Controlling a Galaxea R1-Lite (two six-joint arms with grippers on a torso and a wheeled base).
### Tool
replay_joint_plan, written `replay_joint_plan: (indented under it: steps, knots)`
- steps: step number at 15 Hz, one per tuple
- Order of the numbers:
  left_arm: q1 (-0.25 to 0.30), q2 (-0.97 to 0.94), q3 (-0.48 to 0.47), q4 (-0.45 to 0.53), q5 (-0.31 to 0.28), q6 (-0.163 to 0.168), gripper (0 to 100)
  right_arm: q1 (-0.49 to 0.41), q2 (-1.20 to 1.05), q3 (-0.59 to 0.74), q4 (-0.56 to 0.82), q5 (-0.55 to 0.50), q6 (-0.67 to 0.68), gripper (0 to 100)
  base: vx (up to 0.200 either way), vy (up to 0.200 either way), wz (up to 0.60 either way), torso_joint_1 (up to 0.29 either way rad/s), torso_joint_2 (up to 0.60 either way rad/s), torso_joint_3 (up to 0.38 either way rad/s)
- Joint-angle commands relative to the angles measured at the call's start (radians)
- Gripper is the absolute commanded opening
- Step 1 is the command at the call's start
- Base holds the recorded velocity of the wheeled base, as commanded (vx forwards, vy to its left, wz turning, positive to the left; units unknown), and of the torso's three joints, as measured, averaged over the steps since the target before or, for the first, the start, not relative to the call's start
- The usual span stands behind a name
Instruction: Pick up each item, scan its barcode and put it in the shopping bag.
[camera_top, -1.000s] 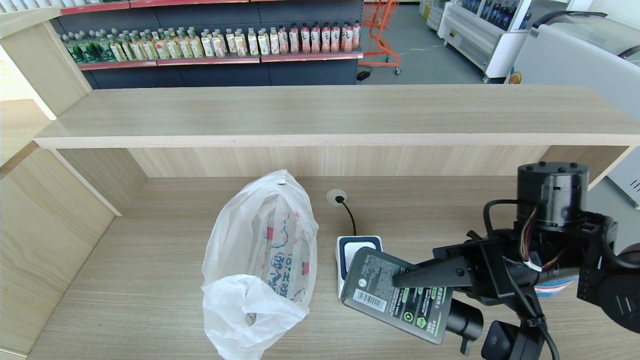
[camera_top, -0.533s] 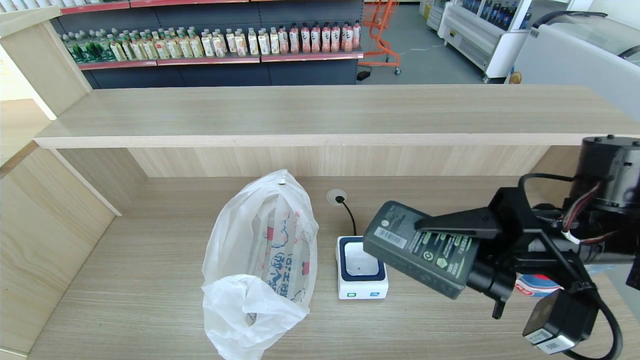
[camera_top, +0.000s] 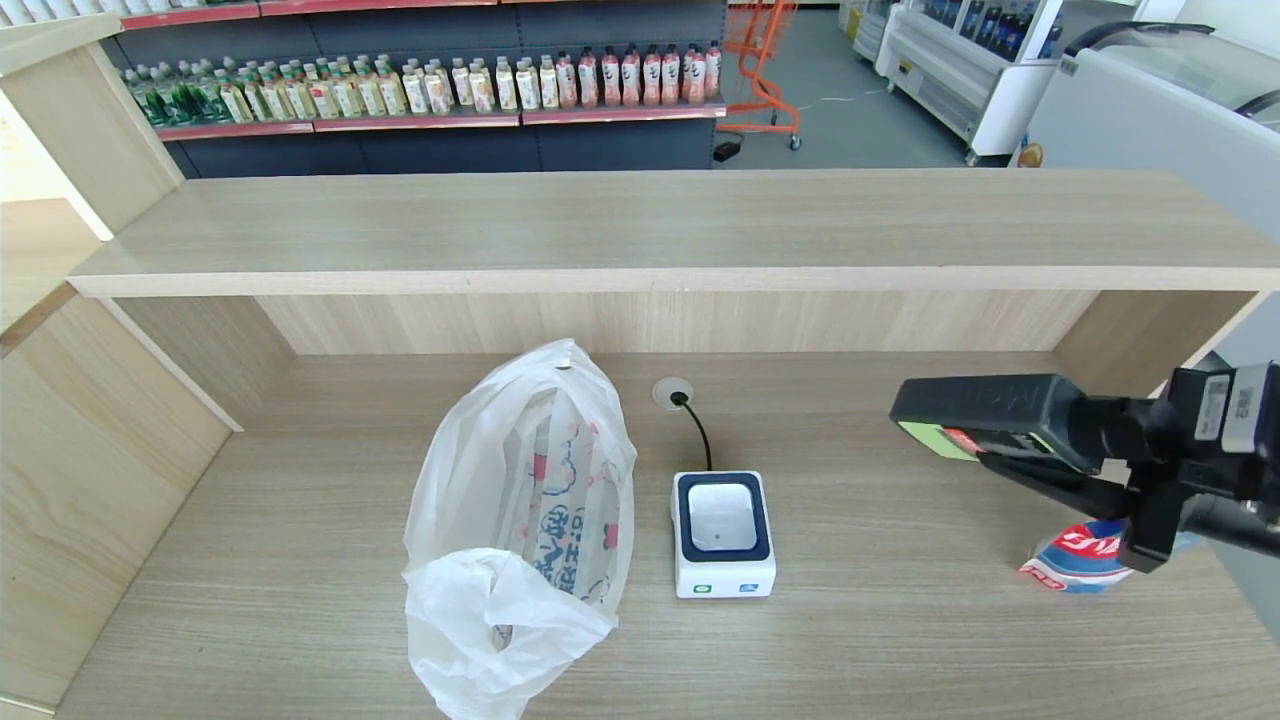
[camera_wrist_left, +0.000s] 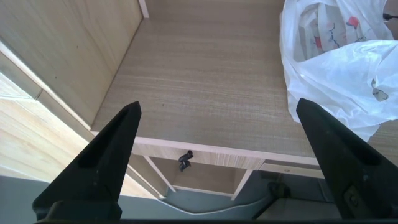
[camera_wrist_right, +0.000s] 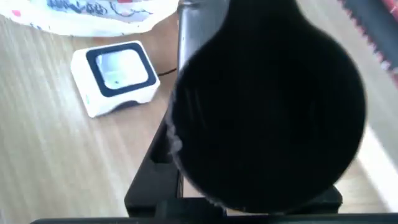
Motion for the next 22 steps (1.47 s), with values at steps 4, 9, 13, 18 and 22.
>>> replay_joint_plan:
  steps: [4,9,13,18,22]
  knots:
    - [0.000,0.000,0.000,0.000,0.001,0.000,100,0.244,0.149,-0.052,0.044,-0.193,1.094,0,0.000,0.000,0.00,0.000,0.00,0.000]
    - [0.000,0.000,0.000,0.000,0.001,0.000,100,0.293,0.362,-0.142,0.047,-0.332,1.356,0,0.000,0.000,0.00,0.000,0.00,0.000]
    - [0.000,0.000,0.000,0.000,0.001,0.000,100,0.356,0.430,-0.165,0.070,-0.331,1.408,0,0.000,0.000,0.00,0.000,0.00,0.000]
    - [0.000,0.000,0.000,0.000,0.001,0.000,100,0.405,0.497,-0.176,0.069,-0.336,1.425,0,0.000,0.000,0.00,0.000,0.00,0.000]
    - [0.000,0.000,0.000,0.000,0.001,0.000,100,0.430,0.533,-0.203,0.064,-0.339,1.422,0,0.000,0.000,0.00,0.000,0.00,0.000]
